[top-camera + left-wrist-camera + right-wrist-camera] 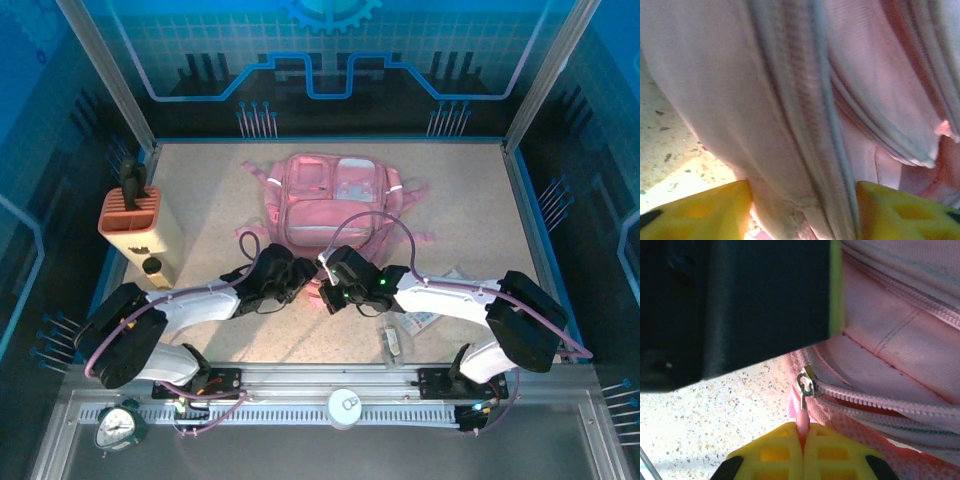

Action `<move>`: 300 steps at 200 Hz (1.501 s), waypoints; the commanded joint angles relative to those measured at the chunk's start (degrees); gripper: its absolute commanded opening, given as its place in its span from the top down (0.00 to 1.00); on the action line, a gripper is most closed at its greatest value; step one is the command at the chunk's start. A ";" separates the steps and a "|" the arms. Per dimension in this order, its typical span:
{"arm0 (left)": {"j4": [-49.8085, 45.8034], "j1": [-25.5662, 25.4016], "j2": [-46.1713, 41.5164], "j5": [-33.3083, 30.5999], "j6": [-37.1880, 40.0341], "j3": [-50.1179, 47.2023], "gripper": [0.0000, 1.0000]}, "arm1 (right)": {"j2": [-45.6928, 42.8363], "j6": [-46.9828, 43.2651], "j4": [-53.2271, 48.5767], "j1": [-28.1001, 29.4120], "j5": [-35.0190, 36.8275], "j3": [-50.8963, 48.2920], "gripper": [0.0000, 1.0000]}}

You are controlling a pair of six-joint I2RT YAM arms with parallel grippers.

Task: Pack the student bag
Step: Zip the student bag at the center of the table.

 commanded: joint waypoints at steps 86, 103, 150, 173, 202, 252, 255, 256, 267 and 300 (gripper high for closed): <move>-7.19 5.80 -4.69 -3.07 7.03 1.86 0.97 | -4.02 2.21 -10.36 -1.49 4.11 -1.15 1.00; -10.59 7.89 -7.70 -3.95 9.06 1.65 0.99 | -5.83 2.78 -11.62 -3.55 4.13 -2.90 1.00; -16.42 14.84 -13.04 -2.05 14.33 1.79 1.00 | -9.90 2.88 -14.00 -9.96 4.04 -5.66 1.00; -18.49 16.88 -13.39 -1.51 16.72 3.06 1.00 | -10.38 2.61 -13.95 -12.45 3.53 -6.07 1.00; -20.78 19.25 -11.88 -1.21 20.22 5.97 1.00 | -9.39 1.97 -14.38 -14.63 3.24 -5.21 1.00; -25.52 25.19 -3.73 1.78 27.33 16.07 0.99 | -5.88 0.83 -8.67 -6.04 -1.89 -2.53 1.00; -25.48 25.37 -3.46 2.01 27.66 16.47 0.98 | -5.50 0.99 -7.96 -5.38 -2.21 -2.41 1.00; -25.49 25.47 -3.37 2.13 27.75 16.57 0.98 | -5.44 1.10 -7.71 -5.12 -2.30 -2.35 1.00; -25.30 25.96 -2.63 2.43 28.65 17.47 0.93 | -3.74 2.00 -4.56 -3.09 -4.08 -1.75 1.00; -26.86 26.12 -5.20 3.02 28.78 16.51 0.69 | -0.16 4.46 -1.24 -1.97 -5.62 -0.38 1.00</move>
